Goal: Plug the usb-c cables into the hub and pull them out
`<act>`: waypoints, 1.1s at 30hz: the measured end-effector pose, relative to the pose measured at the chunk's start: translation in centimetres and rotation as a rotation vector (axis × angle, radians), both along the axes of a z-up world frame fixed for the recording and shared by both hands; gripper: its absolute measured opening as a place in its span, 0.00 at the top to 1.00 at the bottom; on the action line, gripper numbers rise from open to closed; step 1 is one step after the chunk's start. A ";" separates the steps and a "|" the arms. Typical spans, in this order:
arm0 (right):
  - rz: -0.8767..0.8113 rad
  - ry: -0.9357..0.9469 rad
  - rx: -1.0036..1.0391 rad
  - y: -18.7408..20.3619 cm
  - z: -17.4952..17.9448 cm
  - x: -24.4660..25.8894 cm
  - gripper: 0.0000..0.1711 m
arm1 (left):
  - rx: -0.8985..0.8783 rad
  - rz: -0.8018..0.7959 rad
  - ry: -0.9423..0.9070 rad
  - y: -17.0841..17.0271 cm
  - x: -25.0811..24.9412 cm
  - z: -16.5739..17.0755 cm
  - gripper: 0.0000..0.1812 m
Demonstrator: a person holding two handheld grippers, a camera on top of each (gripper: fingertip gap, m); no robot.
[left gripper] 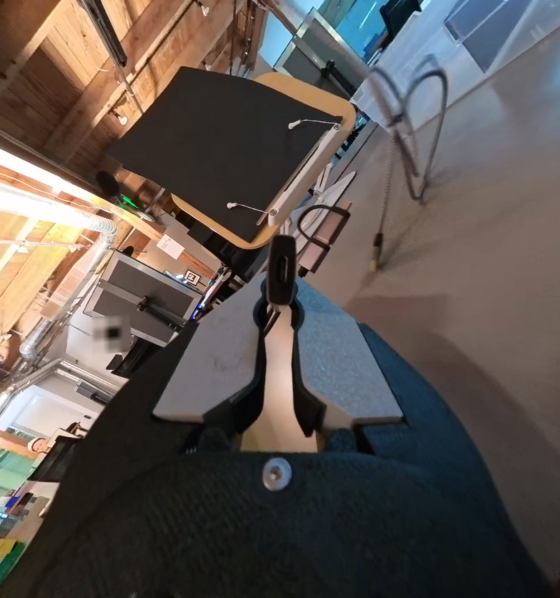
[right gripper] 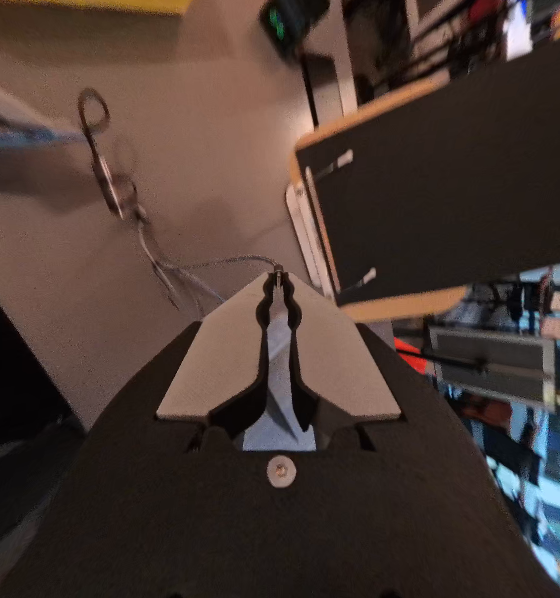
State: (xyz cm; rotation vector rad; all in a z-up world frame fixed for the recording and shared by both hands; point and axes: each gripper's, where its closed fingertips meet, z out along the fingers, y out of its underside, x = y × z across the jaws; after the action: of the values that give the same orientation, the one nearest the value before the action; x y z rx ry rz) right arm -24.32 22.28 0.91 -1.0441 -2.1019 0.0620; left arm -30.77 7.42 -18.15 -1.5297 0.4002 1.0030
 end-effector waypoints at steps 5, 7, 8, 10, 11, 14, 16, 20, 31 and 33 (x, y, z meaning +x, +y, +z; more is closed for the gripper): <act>0.162 -0.088 -0.162 -6.3 -5.0 -7.2 0.99 | -0.026 -0.028 0.023 0.3 0.7 -0.4 0.96; 0.160 -0.177 -0.232 -7.3 -9.9 -9.1 0.99 | -0.010 -0.046 0.019 0.1 1.0 -0.1 0.96; 0.155 -0.227 -0.285 -7.8 -12.6 -9.7 0.98 | 0.029 -0.064 0.033 -0.3 1.5 0.6 0.96; 0.146 -0.325 -0.397 -8.7 -17.7 -10.0 0.98 | 0.138 -0.069 0.050 -1.3 1.7 2.4 0.96; 0.155 -0.369 -0.455 -9.3 -19.8 -9.7 0.98 | 0.182 -0.004 0.038 -1.9 0.5 3.0 0.96; 0.146 -0.442 -0.596 -10.0 -24.0 -8.6 0.97 | 0.267 0.140 -0.073 -3.4 -2.9 4.1 0.96; 0.106 -0.449 -0.691 -10.1 -25.2 -8.3 0.85 | 0.263 0.176 -0.145 -3.6 -4.2 3.7 0.96; 0.069 -0.370 -0.832 -9.5 -24.5 -8.1 0.85 | 0.173 0.259 -0.173 -3.1 -5.8 2.1 0.96; 0.113 -0.237 -0.715 -7.5 -22.2 -5.6 0.86 | 0.052 0.227 -0.040 -1.4 -4.1 0.7 0.96; 0.097 -0.213 -0.674 -7.0 -22.7 -6.0 0.87 | 0.060 0.226 -0.046 -1.5 -4.1 0.8 0.96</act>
State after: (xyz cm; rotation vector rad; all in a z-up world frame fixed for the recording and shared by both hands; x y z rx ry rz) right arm -30.33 15.25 -21.77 -1.3730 -2.3858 0.7822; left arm -34.88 5.92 -17.39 -1.5650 0.1647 1.1420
